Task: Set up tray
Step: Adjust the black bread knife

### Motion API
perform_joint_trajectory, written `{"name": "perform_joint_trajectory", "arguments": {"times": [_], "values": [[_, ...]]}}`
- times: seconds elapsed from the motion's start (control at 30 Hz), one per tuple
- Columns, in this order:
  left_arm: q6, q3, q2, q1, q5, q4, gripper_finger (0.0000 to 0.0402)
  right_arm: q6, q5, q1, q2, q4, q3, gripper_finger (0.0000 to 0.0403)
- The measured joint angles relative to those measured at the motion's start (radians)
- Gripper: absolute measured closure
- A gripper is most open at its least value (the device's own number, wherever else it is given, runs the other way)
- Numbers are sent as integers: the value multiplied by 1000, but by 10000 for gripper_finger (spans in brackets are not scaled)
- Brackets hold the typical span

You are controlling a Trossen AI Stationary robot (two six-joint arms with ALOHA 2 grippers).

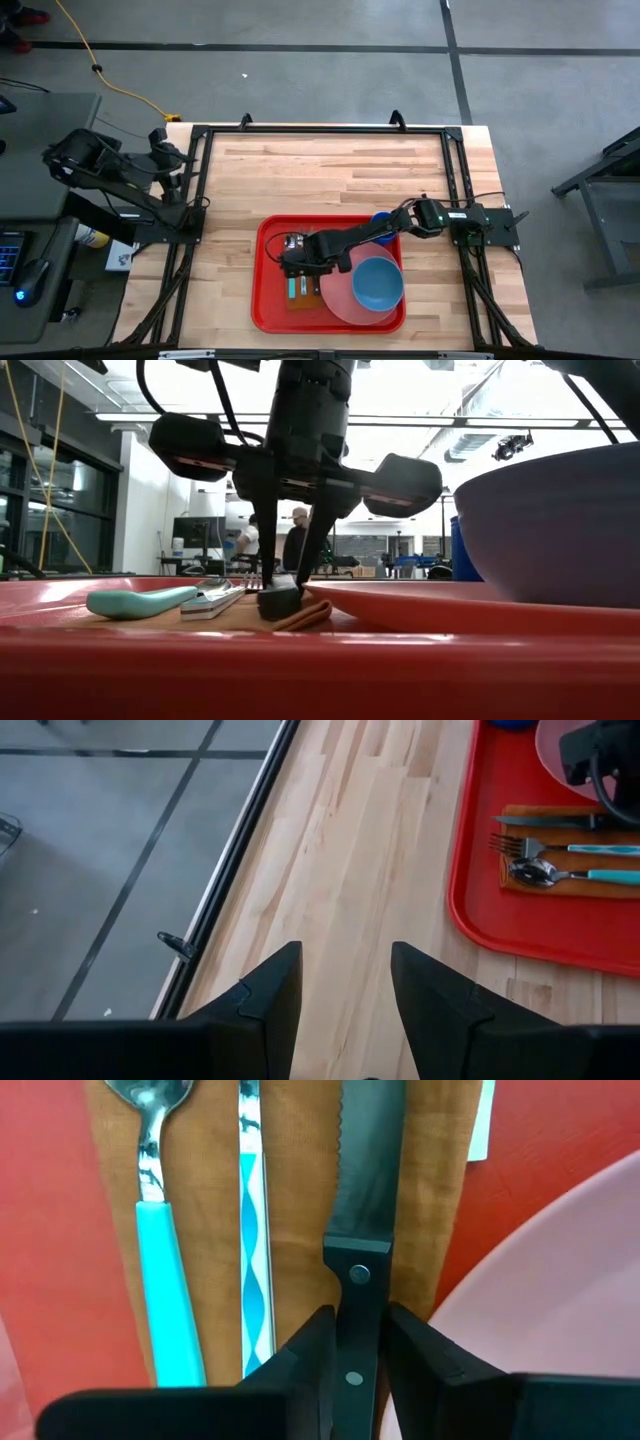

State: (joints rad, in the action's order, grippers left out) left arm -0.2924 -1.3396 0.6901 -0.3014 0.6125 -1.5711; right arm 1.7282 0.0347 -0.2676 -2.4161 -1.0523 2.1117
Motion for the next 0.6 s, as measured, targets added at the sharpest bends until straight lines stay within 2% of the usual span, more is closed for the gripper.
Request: {"name": "perform_joint_trajectory", "arguments": {"times": [0.37,0.6], "values": [[0,0,-70,0,0,0,215,-12,-20,0,0,-5,0,337],[0,0,-71,0,0,0,215,-27,-30,-1,0,-5,0,303]]}}
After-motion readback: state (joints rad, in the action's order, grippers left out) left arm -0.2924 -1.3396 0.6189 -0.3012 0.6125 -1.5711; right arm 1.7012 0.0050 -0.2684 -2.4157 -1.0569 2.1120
